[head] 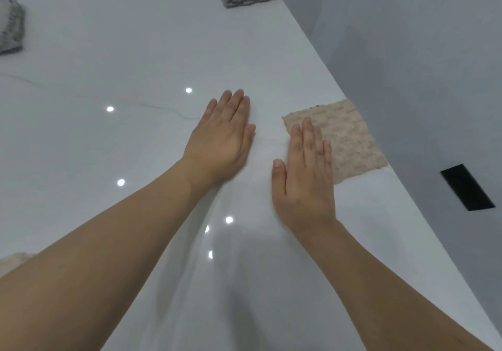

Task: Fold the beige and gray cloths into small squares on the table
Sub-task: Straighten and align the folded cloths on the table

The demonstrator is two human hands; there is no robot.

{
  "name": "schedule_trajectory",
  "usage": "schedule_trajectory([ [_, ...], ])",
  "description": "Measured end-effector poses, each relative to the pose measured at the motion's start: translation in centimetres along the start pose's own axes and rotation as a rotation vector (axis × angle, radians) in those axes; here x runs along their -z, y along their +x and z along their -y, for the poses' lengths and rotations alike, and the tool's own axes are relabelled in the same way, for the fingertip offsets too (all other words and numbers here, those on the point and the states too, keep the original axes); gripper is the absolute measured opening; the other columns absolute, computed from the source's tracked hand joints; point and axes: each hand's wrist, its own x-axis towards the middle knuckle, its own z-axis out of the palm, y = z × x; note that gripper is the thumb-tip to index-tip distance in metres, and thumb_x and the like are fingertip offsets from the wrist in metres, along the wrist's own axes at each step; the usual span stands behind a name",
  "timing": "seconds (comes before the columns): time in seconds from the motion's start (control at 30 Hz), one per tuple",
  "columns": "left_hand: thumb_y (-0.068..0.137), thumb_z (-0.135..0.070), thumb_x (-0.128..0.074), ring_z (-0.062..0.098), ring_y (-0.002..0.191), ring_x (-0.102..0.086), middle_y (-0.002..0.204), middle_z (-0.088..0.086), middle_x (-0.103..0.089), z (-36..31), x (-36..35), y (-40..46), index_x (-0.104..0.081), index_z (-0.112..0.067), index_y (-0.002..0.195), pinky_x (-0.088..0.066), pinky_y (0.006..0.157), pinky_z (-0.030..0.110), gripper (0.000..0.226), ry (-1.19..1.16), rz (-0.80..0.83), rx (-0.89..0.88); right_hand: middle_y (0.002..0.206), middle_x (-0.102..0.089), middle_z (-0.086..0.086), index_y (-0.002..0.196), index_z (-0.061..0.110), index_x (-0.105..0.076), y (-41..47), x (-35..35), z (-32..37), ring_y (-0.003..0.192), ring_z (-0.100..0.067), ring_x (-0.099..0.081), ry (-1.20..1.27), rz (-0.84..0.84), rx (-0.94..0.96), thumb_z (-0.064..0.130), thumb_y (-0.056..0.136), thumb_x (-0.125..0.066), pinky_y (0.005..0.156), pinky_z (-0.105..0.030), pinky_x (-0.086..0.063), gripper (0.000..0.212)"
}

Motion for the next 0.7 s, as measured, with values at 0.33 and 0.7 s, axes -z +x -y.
schedule_trajectory([
  [0.33,0.103,-0.037,-0.017,0.026,0.152,-0.01,0.163,0.011,-0.018,8.6,5.0,-6.6,-0.021,-0.005,0.155,-0.001,0.122,0.036,0.06,0.088,0.036,-0.119,0.162,0.005,-0.011,0.154,0.004,-0.009,-2.9,-0.5,9.4,0.15,-0.019,0.008,0.004,0.181,-0.036,0.038,0.093,-0.011,0.121,-0.038,0.005,0.07],
  [0.7,0.102,-0.039,-0.016,0.025,0.152,-0.008,0.164,0.011,-0.014,13.6,6.1,-9.8,-0.019,-0.005,0.155,-0.001,0.122,0.035,0.064,0.045,0.081,-0.105,0.162,0.0,-0.012,0.153,0.004,-0.012,-3.3,-2.6,13.8,0.15,-0.022,0.003,0.001,0.247,-0.07,0.037,0.095,-0.016,0.121,-0.037,0.003,0.068],
])
